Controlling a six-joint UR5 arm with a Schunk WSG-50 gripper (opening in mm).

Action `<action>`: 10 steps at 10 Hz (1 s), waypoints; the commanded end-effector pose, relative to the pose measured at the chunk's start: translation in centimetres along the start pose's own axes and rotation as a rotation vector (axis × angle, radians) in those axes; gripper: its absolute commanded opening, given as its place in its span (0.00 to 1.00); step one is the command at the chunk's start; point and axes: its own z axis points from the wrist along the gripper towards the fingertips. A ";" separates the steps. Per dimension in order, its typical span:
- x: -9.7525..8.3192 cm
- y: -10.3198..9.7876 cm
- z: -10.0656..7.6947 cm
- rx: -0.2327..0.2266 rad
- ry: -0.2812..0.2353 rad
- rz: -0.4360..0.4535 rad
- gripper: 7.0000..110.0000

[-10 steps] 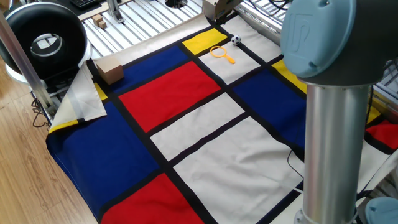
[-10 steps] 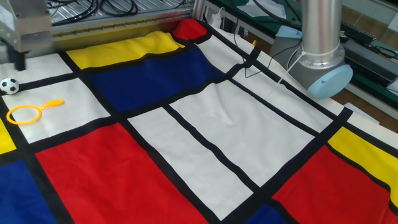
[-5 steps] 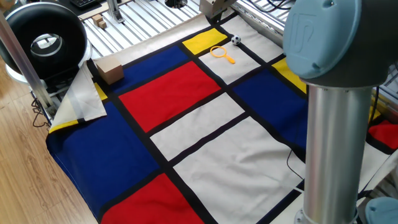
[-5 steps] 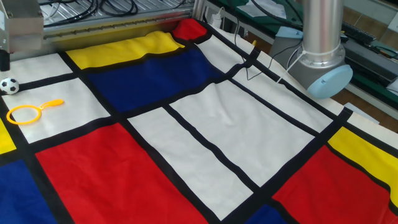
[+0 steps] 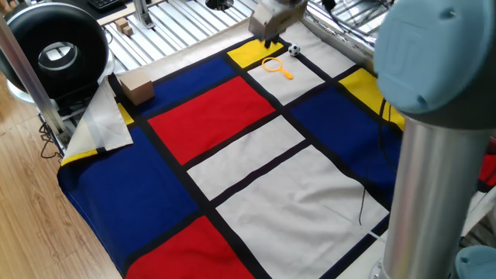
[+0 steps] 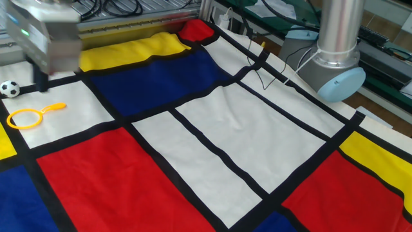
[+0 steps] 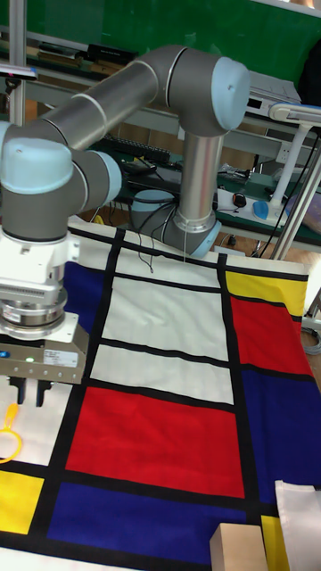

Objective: Remove the bubble ring from the ball

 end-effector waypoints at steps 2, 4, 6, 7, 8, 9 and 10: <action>2.7 1.6 0.9 0.019 0.001 0.055 0.15; 3.2 1.8 0.7 -0.001 0.028 0.069 0.15; 5.7 2.4 0.1 -0.036 0.152 0.088 0.15; 6.0 2.7 -0.2 -0.040 0.173 0.121 0.15; 5.6 2.2 -0.3 -0.014 0.157 0.133 0.00; 4.6 2.3 -0.3 -0.015 0.119 0.129 0.00; 3.5 2.8 -0.1 -0.032 0.079 0.128 0.00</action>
